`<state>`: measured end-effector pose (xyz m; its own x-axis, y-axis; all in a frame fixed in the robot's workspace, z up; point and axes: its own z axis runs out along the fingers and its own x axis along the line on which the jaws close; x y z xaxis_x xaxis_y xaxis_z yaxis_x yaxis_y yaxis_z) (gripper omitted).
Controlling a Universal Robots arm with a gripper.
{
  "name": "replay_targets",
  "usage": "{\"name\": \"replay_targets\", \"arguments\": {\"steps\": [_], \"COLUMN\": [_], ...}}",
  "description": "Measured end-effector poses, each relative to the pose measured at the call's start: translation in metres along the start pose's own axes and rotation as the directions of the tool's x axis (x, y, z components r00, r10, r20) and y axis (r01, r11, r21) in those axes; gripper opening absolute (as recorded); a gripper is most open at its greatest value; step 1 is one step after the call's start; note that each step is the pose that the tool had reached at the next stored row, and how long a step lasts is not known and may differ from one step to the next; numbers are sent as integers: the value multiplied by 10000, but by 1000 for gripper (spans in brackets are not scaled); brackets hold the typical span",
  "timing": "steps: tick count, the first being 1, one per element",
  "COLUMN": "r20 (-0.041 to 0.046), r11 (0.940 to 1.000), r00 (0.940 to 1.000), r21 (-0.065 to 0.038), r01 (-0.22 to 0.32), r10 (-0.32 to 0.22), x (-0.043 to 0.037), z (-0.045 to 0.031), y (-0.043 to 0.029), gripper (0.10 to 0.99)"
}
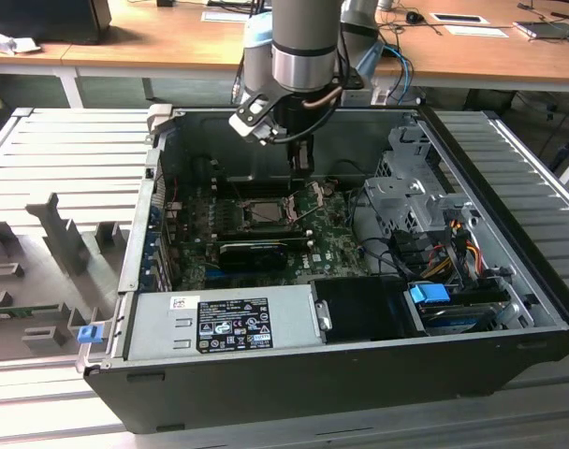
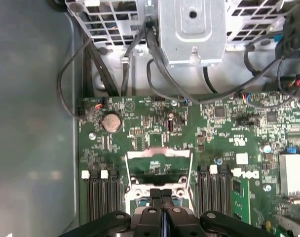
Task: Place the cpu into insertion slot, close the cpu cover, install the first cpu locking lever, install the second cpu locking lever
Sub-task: 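Close the cpu cover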
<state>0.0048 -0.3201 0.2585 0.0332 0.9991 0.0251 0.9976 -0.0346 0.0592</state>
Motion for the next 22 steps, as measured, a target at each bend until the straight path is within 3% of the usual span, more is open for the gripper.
{"name": "replay_targets", "arguments": {"steps": [14,22], "r20": [-3,-2], "r11": [10000,10000], "r00": [10000,10000], "r21": [0,0], "r01": [22,22], "r10": [-22,-22], "x": [7,9], "z": [16,32], "y": [218,277], "gripper": [106,106]}}
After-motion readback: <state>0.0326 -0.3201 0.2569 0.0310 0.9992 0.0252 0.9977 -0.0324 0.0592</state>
